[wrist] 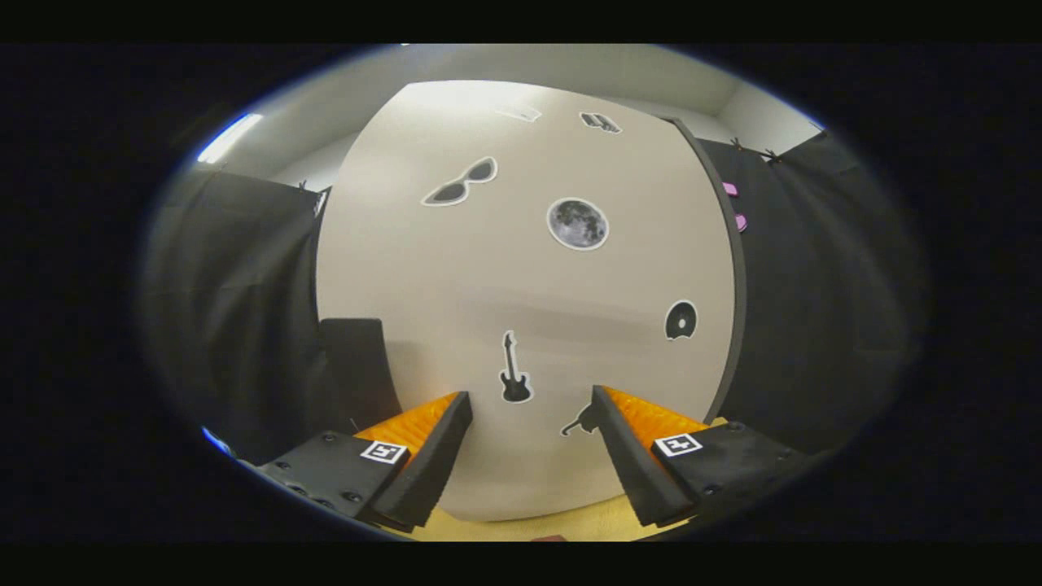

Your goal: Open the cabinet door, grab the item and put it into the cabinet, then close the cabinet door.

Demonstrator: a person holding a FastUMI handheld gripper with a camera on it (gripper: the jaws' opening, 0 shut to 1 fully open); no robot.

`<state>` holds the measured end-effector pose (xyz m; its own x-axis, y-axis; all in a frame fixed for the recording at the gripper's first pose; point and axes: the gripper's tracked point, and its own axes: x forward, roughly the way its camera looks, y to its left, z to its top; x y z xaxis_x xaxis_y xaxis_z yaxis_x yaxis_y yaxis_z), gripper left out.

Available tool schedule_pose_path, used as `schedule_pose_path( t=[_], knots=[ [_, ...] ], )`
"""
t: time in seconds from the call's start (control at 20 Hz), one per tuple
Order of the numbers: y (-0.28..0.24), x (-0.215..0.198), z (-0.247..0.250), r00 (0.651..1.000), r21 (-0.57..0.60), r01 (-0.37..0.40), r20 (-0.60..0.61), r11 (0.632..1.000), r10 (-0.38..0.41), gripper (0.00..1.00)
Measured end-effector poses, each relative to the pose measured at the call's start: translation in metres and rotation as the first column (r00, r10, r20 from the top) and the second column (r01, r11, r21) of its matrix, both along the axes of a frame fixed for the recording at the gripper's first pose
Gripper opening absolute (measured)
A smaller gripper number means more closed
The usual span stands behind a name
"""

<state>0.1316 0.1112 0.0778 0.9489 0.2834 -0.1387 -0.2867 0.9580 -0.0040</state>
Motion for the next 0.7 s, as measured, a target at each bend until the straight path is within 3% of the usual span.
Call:
schedule_pose_path(
  t=[0.7],
  knots=[
    [0.0093,0.0083,-0.0007,0.998,-0.057,0.061,0.038,0.996,-0.059,0.95]
  ],
)
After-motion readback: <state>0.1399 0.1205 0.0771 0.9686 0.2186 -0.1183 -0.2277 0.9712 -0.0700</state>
